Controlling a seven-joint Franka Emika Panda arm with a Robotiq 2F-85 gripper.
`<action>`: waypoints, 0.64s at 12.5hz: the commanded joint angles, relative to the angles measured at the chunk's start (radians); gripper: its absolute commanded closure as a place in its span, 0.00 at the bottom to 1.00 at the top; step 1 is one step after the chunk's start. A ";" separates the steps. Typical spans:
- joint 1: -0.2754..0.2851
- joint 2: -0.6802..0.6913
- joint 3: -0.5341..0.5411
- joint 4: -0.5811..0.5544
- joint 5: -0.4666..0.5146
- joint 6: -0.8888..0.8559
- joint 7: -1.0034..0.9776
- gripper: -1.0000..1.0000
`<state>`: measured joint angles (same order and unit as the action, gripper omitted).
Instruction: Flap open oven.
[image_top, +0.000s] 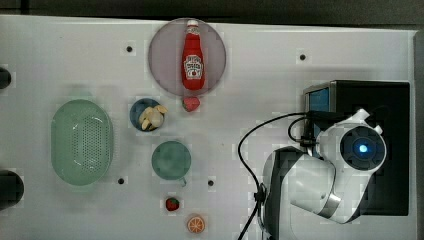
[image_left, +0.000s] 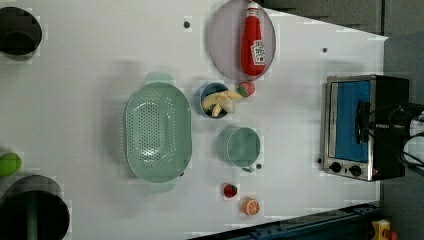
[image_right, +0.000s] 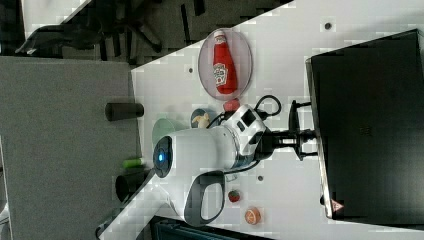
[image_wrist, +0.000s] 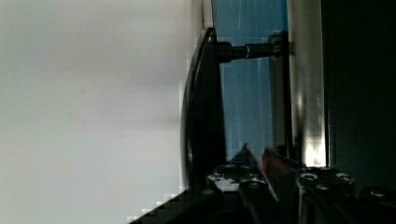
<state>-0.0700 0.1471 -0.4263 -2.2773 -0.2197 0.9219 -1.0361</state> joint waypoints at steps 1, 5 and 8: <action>0.057 -0.011 0.047 -0.016 -0.091 0.000 0.035 0.83; 0.103 0.004 0.082 -0.030 -0.284 -0.034 0.348 0.83; 0.136 0.033 0.135 -0.030 -0.435 -0.092 0.555 0.83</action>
<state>0.0027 0.1521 -0.3267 -2.2988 -0.6611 0.8423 -0.6465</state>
